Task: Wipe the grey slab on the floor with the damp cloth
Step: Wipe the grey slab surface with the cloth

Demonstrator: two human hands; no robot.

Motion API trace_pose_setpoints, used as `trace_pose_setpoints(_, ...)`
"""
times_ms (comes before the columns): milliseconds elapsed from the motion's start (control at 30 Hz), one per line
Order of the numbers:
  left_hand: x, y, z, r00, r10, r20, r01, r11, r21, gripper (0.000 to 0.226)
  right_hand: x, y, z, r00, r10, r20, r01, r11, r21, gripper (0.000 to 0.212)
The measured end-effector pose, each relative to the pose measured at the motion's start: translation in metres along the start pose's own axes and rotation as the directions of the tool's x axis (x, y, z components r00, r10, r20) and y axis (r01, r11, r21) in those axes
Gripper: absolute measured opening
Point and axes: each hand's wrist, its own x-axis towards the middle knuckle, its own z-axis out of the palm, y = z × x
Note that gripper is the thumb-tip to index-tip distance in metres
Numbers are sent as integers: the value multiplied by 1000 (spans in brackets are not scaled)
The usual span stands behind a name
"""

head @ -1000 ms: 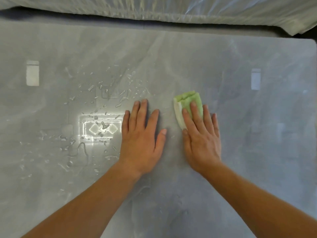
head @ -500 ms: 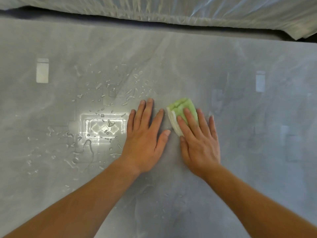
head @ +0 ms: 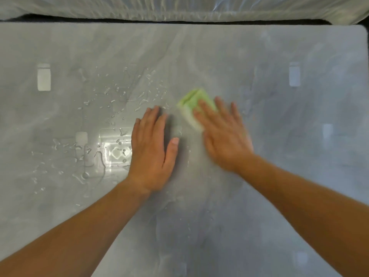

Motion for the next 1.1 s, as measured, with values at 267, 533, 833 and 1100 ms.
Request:
trace_pose_setpoints(267,-54,7,7,997,-65,47,54,976,211,53,-57,-63,14,987,154,-39,-151,986,66,63)
trace_pose_setpoints(533,-97,-3,8,986,-142,83,112,950,292,58,-42,19,4,941,335,-41,-332,941,65,58)
trace_pose_setpoints(833,-99,-14,12,989,-111,96,70,931,358,58,-136,-46,27,971,-230,69,232,973,-19,58)
trace_pose_setpoints(1100,-106,-25,1,985,-84,150,35,953,302,63,-116,-94,31,926,370,-70,-360,924,128,60)
